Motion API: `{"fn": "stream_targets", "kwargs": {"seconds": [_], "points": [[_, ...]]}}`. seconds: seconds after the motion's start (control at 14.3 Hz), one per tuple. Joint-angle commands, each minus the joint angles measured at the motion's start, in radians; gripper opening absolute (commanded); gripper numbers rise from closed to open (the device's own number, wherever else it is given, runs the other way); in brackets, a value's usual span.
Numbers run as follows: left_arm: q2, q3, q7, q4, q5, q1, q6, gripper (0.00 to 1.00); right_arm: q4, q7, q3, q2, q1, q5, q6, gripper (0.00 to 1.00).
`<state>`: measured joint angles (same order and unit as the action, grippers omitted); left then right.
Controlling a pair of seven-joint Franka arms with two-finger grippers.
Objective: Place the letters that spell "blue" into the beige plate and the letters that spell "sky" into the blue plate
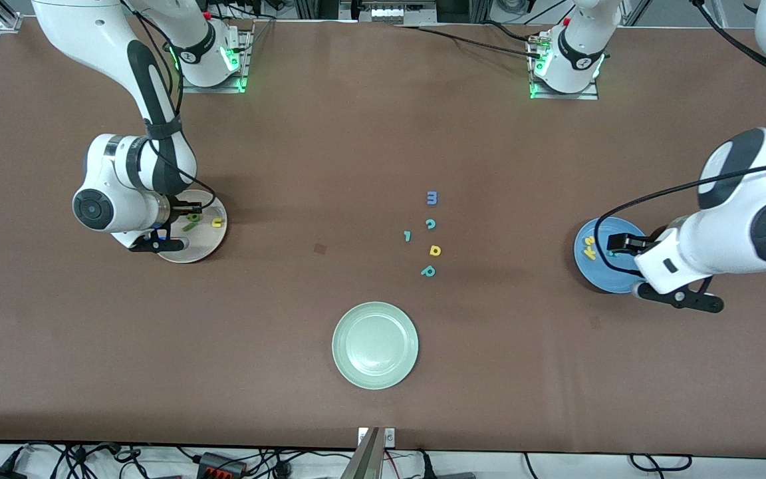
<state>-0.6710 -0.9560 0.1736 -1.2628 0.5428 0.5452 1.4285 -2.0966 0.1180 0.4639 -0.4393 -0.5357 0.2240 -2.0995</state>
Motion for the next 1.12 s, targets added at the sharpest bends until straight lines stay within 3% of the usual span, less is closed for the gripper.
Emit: {"fn": "stream_targets", "kwargs": {"seconds": [0.0, 0.07, 0.14, 0.28, 0.56, 0.77, 0.91, 1.05], "points": [[0.033, 0.002, -0.014, 0.088, -0.020, -0.040, -0.077, 1.00, -0.003, -0.006, -0.005, -0.016, -0.030, 0.034, -0.051, 0.51], [0.053, 0.006, -0.016, 0.092, -0.026, -0.041, -0.083, 1.00, 0.000, -0.009, -0.005, -0.018, -0.029, 0.035, -0.056, 1.00], [0.086, 0.034, -0.016, 0.098, -0.065, -0.048, -0.083, 1.00, 0.004, -0.011, -0.004, -0.015, -0.026, 0.035, -0.047, 1.00], [0.137, 0.188, -0.016, 0.100, -0.214, -0.096, -0.083, 1.00, 0.038, -0.015, 0.002, 0.025, -0.030, 0.037, 0.025, 1.00], [0.264, 0.484, -0.022, 0.050, -0.427, -0.229, -0.068, 1.00, 0.321, -0.061, 0.039, 0.059, -0.021, 0.032, 0.399, 1.00], [0.456, 0.695, -0.058, -0.174, -0.468, -0.365, 0.108, 1.00, 0.519, -0.061, 0.097, 0.057, -0.007, 0.031, 0.596, 1.00], [0.559, 0.778, -0.159, -0.335, -0.471, -0.422, 0.243, 1.00, 0.608, -0.060, 0.142, 0.059, -0.010, 0.029, 0.647, 1.00], [0.603, 0.836, -0.166, -0.404, -0.573, -0.456, 0.294, 1.00, 0.655, -0.044, 0.160, 0.057, -0.006, 0.029, 0.650, 1.00]]}}
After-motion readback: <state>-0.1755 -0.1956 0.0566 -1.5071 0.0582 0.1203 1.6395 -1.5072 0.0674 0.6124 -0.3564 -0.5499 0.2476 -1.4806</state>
